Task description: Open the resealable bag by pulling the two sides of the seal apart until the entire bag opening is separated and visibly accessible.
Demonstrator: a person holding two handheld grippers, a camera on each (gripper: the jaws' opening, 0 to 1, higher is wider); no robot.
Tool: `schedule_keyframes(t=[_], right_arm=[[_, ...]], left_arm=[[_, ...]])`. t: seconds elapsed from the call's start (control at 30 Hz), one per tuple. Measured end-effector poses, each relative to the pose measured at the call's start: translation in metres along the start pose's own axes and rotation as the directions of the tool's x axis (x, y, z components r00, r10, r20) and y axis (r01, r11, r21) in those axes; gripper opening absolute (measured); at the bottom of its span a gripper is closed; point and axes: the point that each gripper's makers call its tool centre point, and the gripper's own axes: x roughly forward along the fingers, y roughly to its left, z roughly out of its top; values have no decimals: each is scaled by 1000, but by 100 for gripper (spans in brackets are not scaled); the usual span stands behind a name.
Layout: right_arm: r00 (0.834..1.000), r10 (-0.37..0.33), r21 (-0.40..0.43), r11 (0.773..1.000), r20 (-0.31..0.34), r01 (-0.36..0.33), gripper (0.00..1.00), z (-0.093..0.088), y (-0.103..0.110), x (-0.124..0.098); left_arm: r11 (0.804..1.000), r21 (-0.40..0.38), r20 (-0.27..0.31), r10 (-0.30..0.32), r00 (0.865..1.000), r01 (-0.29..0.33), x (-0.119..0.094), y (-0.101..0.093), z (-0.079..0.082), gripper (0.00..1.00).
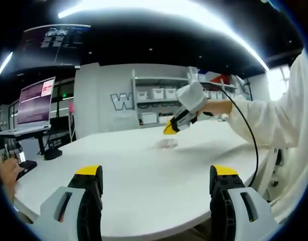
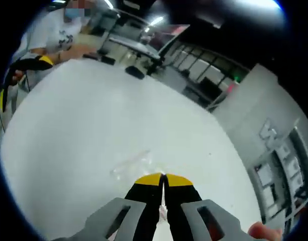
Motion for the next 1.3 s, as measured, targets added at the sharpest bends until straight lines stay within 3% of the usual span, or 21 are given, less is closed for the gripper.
schedule_keyframes(t=[0.5,0.7,0.97,1.3], right_arm=[[997,48,-149,987,-57,-56,0,-3,13,1],[992,36,-340,937,-122,-76,0,-6,22,-1],[989,47,-415,904,-143,-102,0,-4,31,2],[972,69,-531,828,-224,-181,0,-10,40,3]], left_arm=[[1000,-5,2,4,1000,-4,-1,1,-1,87],[1000,-7,2,-1,1000,1,0,0,-2,87],[1000,-9,4,4,1000,-4,-2,2,-1,87],[1000,-16,7,9,1000,-9,-4,4,-2,87]])
